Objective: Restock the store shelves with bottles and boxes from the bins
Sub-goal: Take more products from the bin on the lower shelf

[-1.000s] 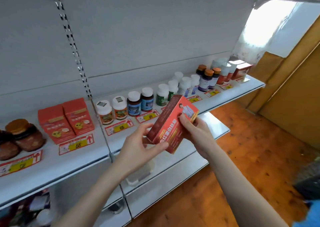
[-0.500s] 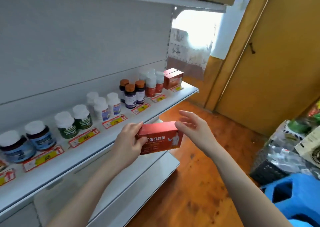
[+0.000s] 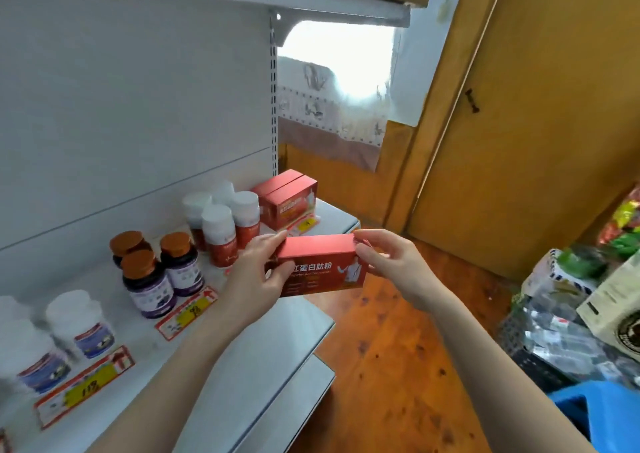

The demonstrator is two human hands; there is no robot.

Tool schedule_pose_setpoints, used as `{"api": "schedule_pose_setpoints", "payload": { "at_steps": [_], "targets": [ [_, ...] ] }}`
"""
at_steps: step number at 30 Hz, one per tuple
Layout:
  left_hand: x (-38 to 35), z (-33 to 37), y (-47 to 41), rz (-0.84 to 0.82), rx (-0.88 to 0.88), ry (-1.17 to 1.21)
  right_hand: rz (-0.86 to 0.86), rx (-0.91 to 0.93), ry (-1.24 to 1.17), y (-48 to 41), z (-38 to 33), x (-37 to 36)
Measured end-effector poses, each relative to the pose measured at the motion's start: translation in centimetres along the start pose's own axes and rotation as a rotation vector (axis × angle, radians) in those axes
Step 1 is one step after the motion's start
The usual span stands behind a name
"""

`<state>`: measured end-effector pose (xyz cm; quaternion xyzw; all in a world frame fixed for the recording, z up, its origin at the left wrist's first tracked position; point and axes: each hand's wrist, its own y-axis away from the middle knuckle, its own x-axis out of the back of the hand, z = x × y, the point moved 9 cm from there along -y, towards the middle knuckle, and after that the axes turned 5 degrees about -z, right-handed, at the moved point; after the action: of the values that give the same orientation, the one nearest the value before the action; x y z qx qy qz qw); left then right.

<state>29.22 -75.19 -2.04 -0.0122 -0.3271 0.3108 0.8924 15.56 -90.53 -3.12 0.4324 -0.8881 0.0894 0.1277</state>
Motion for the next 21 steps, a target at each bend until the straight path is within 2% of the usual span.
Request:
{"api": "schedule_pose_setpoints", "payload": {
  "at_steps": [3,6,9,11,17,21],
  "targets": [
    [-0.6,-0.8,-3.7,0.073,0.030,0.088,0.047,0.000,-0.085,-2.9,0.9,1.5],
    [-1.1,-1.5,-5.9,0.171,0.057,0.072,0.115,0.007,-0.131,-5.6,2.2,2.7],
    [-2.4,-2.7,-7.2,0.253,0.090,-0.054,0.155,0.030,-0.194,-9.1,3.2,4.0],
    [-4.2,-3.6,-7.8,0.240,0.086,-0.191,0.151,0.059,-0.244,-12.0,3.4,4.5],
    [-8.3,-7.1,-8.0,0.201,0.282,-0.456,0.004,0.133,-0.349,-21.4,1.7,3.2],
    [-9.9,-7.3,-8.3,0.232,0.270,-0.526,-0.175,0.209,-0.321,-26.3,-0.3,1.3]
  ]
}}
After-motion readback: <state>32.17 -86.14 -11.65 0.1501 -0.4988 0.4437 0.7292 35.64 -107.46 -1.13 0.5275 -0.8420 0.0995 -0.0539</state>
